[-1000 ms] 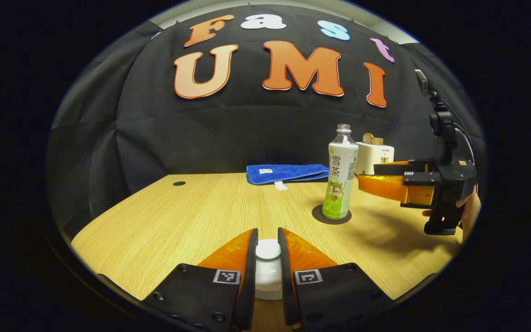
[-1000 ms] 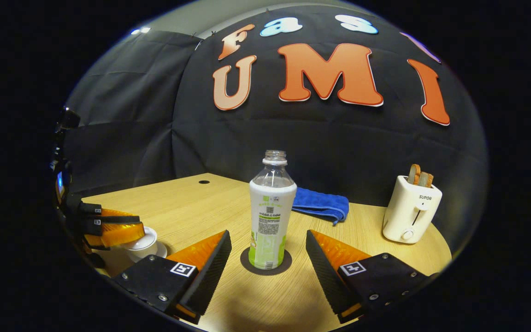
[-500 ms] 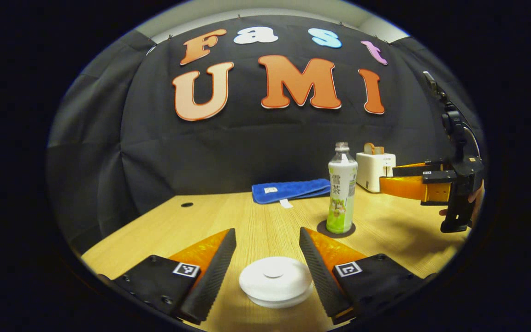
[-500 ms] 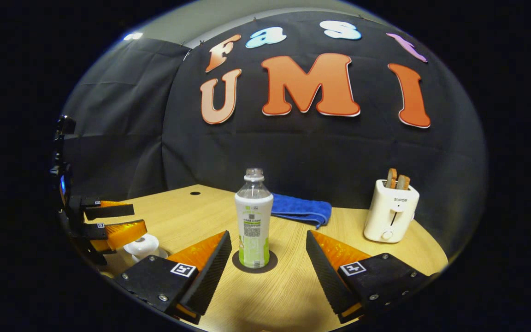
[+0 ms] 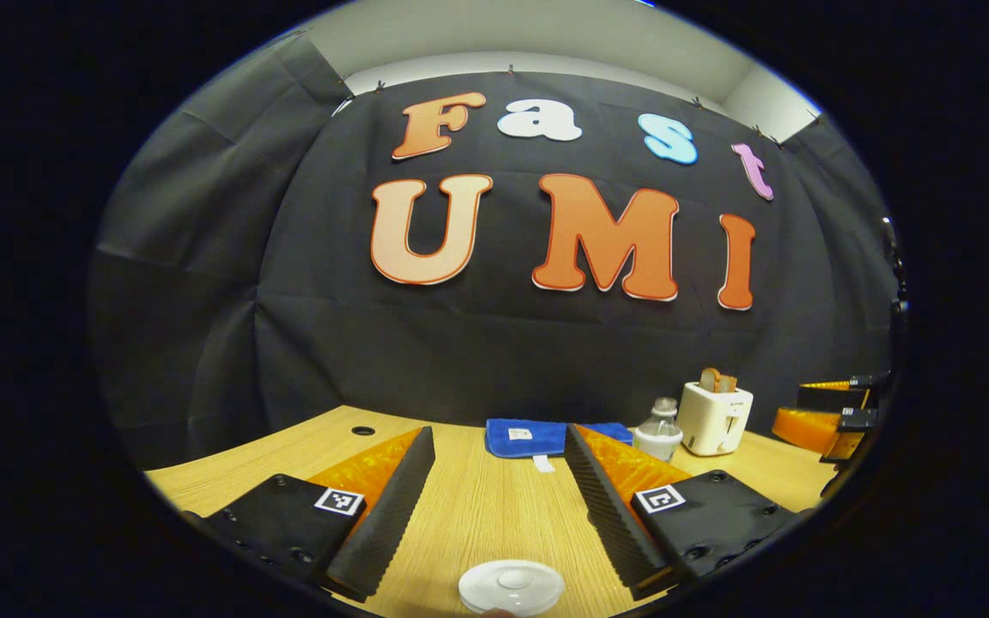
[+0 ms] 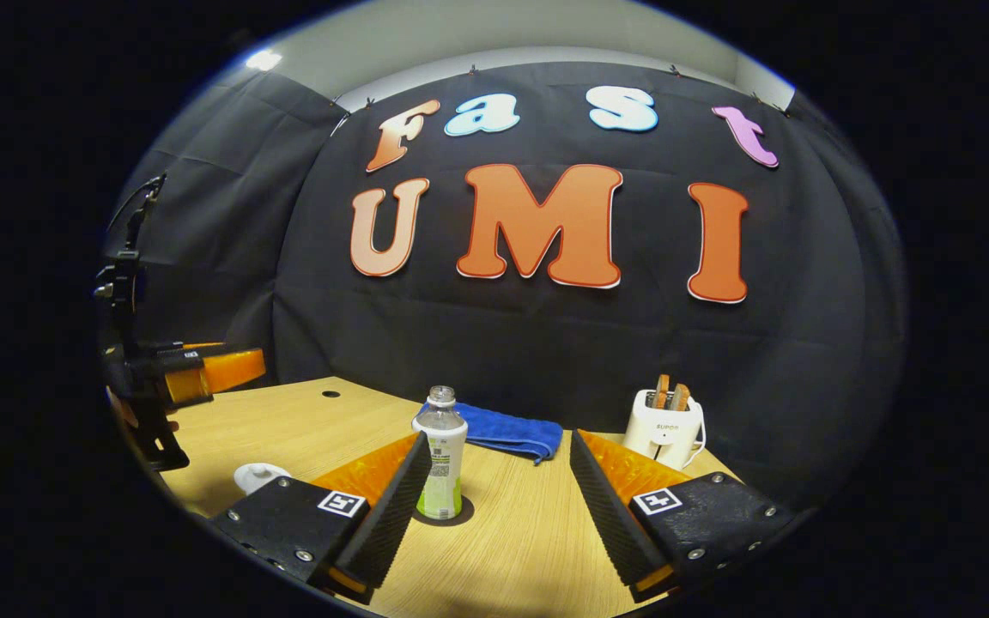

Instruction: Open the teacup lid with one hand, grasp the water bottle and pour water into the teacup with the other hand; after pouring, place the water bottle on the coaster and then close the teacup lid.

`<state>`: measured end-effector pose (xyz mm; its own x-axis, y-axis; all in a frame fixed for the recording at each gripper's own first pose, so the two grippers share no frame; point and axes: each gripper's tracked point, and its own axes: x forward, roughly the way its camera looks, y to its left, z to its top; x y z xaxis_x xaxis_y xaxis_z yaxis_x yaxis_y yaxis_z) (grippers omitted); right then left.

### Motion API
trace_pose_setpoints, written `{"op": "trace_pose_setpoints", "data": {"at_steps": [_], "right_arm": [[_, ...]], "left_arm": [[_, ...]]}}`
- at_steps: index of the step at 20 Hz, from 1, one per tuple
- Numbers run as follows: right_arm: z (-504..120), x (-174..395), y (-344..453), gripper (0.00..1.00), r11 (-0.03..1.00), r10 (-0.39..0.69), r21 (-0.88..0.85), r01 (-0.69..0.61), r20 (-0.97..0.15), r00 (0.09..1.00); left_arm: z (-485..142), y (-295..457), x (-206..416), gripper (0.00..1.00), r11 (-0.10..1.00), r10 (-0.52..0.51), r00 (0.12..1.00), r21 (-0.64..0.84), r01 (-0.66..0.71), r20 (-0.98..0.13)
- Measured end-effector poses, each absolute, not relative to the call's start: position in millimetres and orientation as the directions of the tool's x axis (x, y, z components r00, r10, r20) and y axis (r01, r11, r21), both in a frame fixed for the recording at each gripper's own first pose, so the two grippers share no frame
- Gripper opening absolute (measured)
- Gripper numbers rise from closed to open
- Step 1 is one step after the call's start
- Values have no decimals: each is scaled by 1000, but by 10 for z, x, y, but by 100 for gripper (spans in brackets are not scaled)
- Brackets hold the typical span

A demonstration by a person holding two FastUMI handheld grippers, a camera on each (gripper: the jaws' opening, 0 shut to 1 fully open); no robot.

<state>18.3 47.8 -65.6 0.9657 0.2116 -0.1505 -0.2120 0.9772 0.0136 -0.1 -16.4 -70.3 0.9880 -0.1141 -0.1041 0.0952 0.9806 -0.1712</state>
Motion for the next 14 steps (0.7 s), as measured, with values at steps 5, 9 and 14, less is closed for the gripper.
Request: {"op": "trace_pose_setpoints", "data": {"at_steps": [5,9,14], "right_arm": [[-509,78,531,98,979,204,32,-202,-140,969],[-550,62,539,98,981,192,50,-186,-157,969],[-601,63,497,98,984,167,90,-154,-161,973]], "left_arm": [[-437,-337,23,95,981,-128,989,-157,115,-71],[-399,-606,5,95,971,-184,980,-167,171,-70],[-518,-701,-1,96,983,-157,985,-104,148,-76]]}}
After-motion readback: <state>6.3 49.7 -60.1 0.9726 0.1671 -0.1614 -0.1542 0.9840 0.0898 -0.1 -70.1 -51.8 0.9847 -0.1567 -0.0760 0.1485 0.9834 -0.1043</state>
